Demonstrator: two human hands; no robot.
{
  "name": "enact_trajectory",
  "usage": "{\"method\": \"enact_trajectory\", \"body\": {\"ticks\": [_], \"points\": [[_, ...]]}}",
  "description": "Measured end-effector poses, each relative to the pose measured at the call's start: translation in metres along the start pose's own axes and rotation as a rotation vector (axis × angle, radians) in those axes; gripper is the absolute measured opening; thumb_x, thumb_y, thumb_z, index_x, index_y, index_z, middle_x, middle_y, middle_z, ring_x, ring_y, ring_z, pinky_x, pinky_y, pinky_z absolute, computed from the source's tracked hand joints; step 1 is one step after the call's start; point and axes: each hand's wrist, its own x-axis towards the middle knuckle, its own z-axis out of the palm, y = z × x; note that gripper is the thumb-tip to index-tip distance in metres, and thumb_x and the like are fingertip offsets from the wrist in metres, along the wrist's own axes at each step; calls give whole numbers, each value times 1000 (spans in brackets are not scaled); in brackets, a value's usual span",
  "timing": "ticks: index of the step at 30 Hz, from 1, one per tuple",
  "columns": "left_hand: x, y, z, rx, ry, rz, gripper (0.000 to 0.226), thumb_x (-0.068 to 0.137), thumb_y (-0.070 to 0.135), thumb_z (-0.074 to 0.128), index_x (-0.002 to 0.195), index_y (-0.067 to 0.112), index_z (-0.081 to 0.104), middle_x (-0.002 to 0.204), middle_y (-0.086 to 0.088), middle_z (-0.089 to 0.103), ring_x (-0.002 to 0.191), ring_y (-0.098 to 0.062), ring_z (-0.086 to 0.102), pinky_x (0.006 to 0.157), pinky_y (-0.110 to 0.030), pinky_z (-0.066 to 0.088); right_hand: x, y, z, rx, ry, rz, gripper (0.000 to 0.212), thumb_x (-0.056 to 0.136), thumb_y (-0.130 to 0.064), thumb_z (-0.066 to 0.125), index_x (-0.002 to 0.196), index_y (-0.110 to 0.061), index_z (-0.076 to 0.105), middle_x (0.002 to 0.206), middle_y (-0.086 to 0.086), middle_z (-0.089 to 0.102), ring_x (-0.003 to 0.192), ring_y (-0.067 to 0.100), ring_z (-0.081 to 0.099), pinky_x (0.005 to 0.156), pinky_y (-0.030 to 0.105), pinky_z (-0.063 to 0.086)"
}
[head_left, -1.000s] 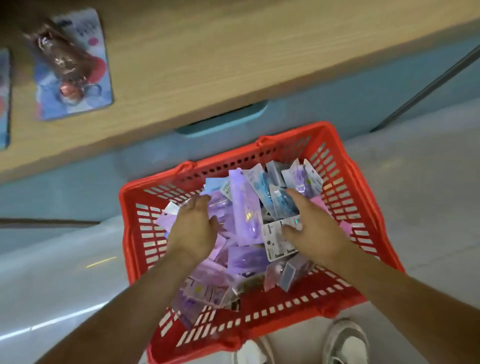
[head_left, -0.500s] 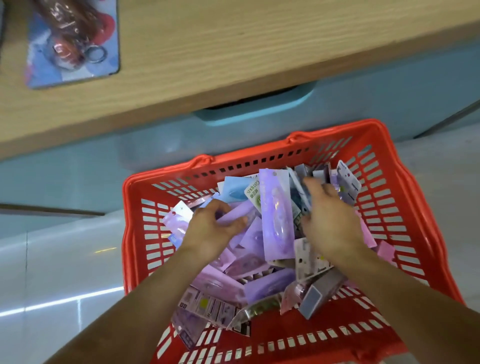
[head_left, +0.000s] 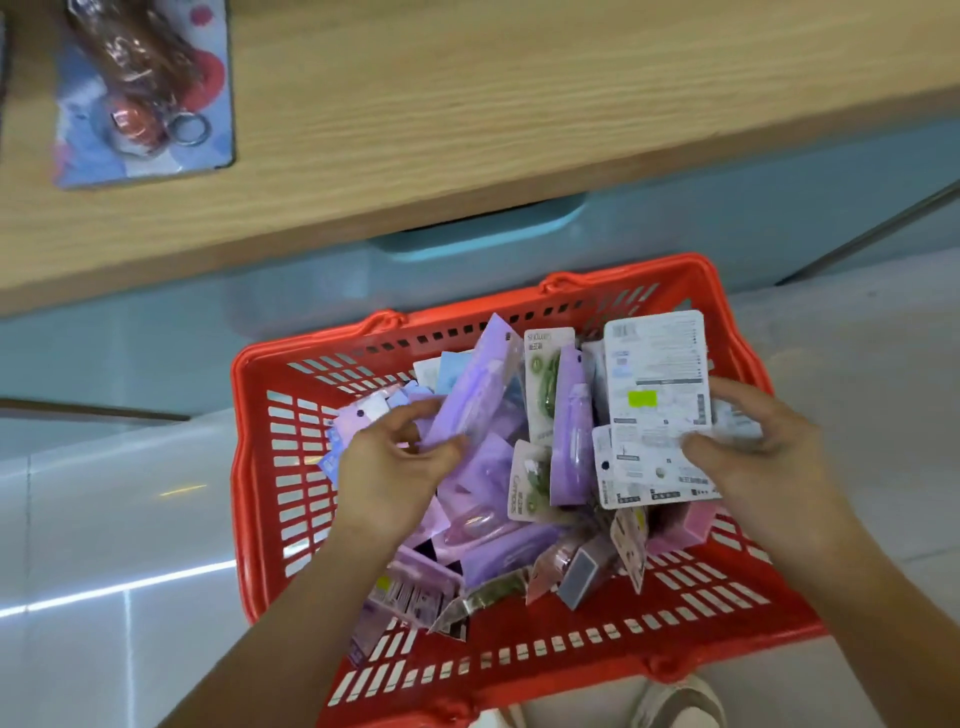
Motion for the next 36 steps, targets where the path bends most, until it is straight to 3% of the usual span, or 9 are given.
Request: {"method": "enact_trajectory", "body": {"ticks": [5,9,13,18,20,24,28,32,36], "points": [[-27,17,-39,56,192,86,26,77,17,78,97,31,69,78,16,70,62,1,62,54,-7,43,-25,-11,-1,114,-53,84,48,81,15,64,93,-31,70,88,-12,76,68,5,72,50,16,53],[-61,31,-69,-218,308,19,22,79,7,76,95,21,71,82,9,73,63,-3,63,58,-12,49,-43,-24,11,194,-151,202,37,83,9,66,97,-25,69,90,-6,77,73,12,74,55,26,56],[-99,49,-67,-559,208,-74,24,81,-5,67,86,19,69,80,-5,74,68,-21,65,65,-32,55,-60,-42,19,393,-271,309,33,84,11,61,103,-16,64,99,3,77,89,25,74,76,46,57],[-122,74,-61,-461,-8,37,38,63,4,66,96,22,62,79,-1,72,63,-16,61,54,-28,52,-76,-71,19,566,-404,290,63,77,19,61,122,-25,57,111,10,73,101,31,71,84,49,55],[-123,89,-62,-398,-73,85,45,61,3,61,99,27,64,66,10,63,53,-5,48,49,-15,43,-78,-81,12,495,-475,235,70,78,20,62,123,-32,56,108,6,74,95,28,72,79,42,58],[-121,111,-64,-241,-216,127,53,59,11,62,100,44,66,78,11,62,61,-11,47,50,-21,41,-78,-93,1,330,-512,208,40,80,8,69,101,-26,63,84,3,73,77,21,71,66,30,53],[-127,120,-56,-72,-240,217,48,58,28,72,103,43,61,100,7,62,68,-7,56,63,-20,47,-83,-103,1,358,-439,216,35,61,-14,70,95,-19,62,87,14,69,78,38,69,67,45,55],[-138,129,-53,97,-123,383,47,52,54,74,90,31,60,113,22,50,107,-3,54,87,-16,41,-94,-123,-4,518,-490,208,38,66,-5,63,102,-15,70,102,20,72,88,29,68,76,43,50],[-155,161,-71,-123,-180,327,34,52,40,81,76,24,62,84,11,69,74,-7,63,64,-16,46,-112,-150,-20,666,-554,190,33,79,-10,67,110,-18,69,106,13,72,89,25,70,66,32,57]]}}
